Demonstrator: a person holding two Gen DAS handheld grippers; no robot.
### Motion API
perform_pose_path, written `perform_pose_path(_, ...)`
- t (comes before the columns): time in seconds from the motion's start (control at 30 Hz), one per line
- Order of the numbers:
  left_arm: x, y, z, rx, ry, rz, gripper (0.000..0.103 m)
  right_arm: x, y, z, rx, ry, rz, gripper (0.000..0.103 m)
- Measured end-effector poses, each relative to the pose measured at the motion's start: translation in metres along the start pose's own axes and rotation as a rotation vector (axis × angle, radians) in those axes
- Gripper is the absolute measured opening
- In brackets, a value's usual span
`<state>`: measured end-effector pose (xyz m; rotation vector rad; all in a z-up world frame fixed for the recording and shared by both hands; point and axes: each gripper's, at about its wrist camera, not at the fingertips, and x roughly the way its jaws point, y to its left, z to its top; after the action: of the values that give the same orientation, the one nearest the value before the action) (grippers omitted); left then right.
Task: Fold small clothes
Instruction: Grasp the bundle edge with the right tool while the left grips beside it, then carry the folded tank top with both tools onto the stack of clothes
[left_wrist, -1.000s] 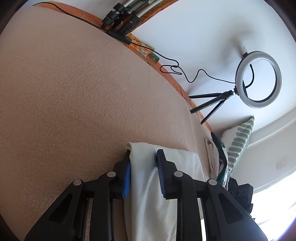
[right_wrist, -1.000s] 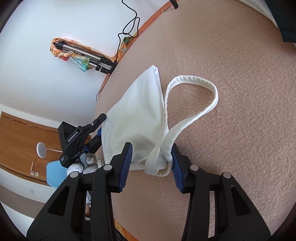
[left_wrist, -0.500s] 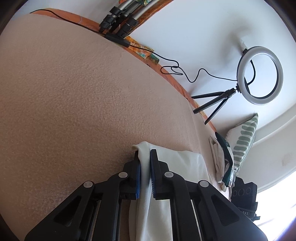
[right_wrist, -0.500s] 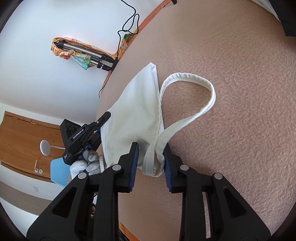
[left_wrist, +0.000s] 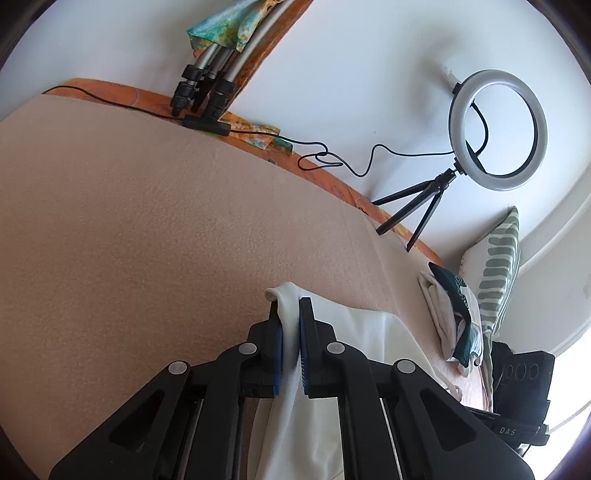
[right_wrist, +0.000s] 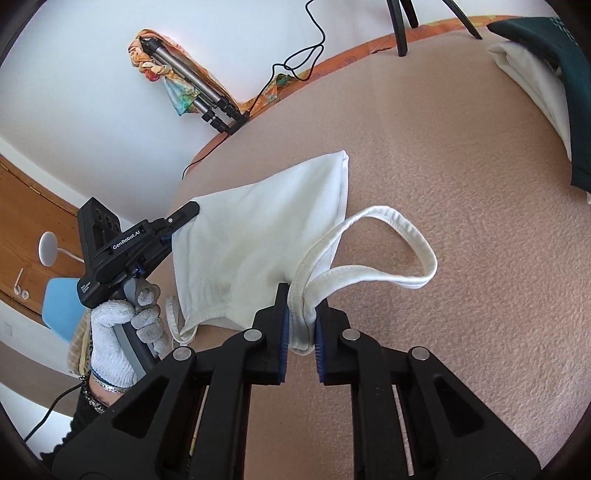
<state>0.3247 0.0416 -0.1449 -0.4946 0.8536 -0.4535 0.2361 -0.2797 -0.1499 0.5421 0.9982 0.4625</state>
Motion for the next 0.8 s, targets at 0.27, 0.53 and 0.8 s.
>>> perform_pose_path(0.27,-0.017,-0.025,0.001,0.091,-0.040,0.015,0.006,-0.008,0.004,0.001,-0.032,-0.029,-0.025,0.011)
perform_pose_path(0.53,-0.014,-0.018,0.000,0.056,-0.040,0.023,0.006,-0.009,-0.001,-0.001,0.003,-0.016,0.016,0.012)
perform_pose_path(0.8,-0.008,-0.006,-0.001,0.022,-0.026,0.030,0.006,0.021,-0.038,-0.011,0.172,0.084,0.066,0.032)
